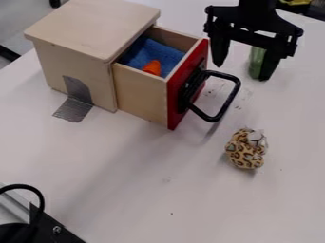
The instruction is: Put the green object on top of the drawer
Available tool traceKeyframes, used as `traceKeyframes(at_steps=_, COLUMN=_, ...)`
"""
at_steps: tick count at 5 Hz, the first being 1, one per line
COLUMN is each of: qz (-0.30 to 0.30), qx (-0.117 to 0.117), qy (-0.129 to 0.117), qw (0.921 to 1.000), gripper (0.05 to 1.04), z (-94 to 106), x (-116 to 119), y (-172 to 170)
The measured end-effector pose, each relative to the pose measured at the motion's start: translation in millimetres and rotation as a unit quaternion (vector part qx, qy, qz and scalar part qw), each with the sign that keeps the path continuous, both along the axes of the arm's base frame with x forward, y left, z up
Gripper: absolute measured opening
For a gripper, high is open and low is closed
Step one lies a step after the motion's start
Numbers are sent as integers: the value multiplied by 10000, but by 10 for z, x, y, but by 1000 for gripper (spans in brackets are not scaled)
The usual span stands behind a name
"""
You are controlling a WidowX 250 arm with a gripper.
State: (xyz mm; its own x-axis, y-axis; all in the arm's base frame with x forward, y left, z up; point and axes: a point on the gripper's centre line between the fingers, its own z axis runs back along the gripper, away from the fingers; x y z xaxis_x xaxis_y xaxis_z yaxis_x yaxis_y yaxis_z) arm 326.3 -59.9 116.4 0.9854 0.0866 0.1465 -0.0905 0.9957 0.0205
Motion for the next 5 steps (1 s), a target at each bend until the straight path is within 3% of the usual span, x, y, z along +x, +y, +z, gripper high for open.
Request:
traceKeyframes(at_steps=1, qz=0, qx=16, qy=177, qw=9998, gripper=1000, z=-111, x=-21, y=-7)
traceKeyframes(at_steps=2, qz=35, qx=-82, qy=310, qw=9995, gripper=1000, z=-281, x=228, y=-73)
traceKeyframes(at_steps=3, qz=135, qx=-283, qy=256, qw=9992, gripper=1000, z=-381, x=567, y=-94)
traceKeyframes(at_steps=5, qz=250, qx=-255, qy=209, qw=9991, gripper=1000, z=-569, x=1119, y=68)
